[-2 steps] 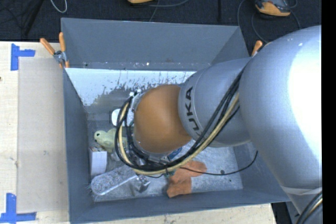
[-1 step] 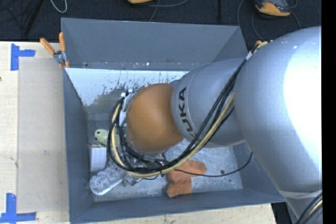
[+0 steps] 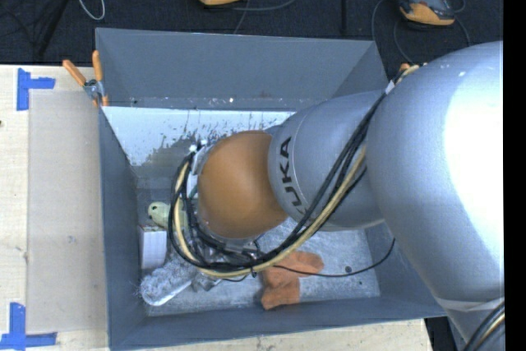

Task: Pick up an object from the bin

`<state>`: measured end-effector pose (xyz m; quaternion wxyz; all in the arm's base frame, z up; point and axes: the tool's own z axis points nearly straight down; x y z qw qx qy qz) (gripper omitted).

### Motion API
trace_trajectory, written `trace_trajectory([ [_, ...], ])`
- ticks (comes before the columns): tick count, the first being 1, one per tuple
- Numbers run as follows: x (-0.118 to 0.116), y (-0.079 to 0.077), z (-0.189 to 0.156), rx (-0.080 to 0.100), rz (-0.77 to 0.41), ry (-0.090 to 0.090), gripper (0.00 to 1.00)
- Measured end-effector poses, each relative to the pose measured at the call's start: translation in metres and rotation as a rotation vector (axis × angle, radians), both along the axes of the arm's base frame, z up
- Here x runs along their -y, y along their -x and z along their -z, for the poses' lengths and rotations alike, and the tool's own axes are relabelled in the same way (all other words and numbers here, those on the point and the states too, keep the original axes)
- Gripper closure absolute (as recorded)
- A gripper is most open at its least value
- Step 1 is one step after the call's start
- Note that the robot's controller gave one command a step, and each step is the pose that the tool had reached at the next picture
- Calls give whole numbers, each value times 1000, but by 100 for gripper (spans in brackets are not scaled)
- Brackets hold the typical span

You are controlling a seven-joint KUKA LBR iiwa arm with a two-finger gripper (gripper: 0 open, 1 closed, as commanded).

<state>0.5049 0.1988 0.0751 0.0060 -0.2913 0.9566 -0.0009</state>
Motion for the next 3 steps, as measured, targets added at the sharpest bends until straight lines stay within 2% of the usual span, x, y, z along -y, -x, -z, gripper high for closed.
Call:
trace_trajectory([
  [3,0,5,-23,-19,0,4,100],
])
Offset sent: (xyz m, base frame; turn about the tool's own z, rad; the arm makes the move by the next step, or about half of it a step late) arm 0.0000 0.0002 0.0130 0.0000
